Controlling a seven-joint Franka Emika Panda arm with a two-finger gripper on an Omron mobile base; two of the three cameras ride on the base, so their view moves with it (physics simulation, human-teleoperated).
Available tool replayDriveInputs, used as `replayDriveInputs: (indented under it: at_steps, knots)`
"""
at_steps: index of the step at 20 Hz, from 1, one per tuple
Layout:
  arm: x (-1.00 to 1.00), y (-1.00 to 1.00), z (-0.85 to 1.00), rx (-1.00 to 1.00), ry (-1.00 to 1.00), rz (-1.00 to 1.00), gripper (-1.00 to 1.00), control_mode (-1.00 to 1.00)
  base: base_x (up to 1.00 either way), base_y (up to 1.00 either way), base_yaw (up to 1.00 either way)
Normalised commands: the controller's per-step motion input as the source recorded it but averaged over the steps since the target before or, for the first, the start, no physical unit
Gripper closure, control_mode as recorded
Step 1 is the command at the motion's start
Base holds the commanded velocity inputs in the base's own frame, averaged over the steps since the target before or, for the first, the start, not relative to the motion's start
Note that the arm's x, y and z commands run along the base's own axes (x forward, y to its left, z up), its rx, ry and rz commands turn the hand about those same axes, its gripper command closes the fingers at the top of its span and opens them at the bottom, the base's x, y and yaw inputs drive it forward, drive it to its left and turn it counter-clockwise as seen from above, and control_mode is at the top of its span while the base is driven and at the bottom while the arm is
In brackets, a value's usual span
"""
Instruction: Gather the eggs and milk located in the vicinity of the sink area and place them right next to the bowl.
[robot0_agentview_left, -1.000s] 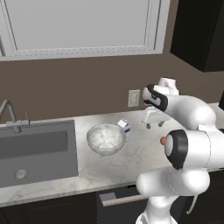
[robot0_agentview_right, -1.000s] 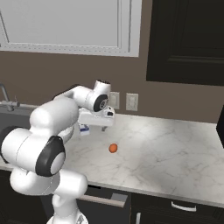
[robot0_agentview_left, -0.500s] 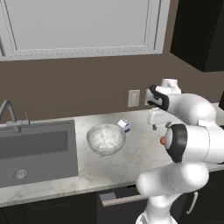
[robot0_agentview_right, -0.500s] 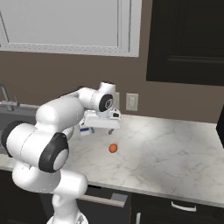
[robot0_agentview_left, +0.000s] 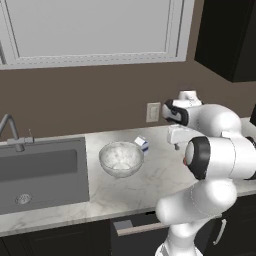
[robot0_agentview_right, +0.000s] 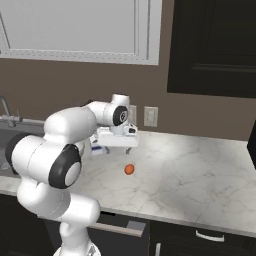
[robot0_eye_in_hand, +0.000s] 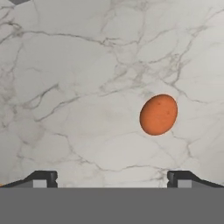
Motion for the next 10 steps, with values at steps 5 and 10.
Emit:
replayDriveInputs:
  at_steps: [5, 10]
  knots:
    - [0.0, -0.3, -0.29, 0.0, -0.13, -0.01, -1.0, -1.0, 0.0, 0.0, 0.0]
    - [0.03, -0.31, -0.35, 0.0, -0.11, -0.01, -1.0, -1.0, 0.0, 0.0, 0.0]
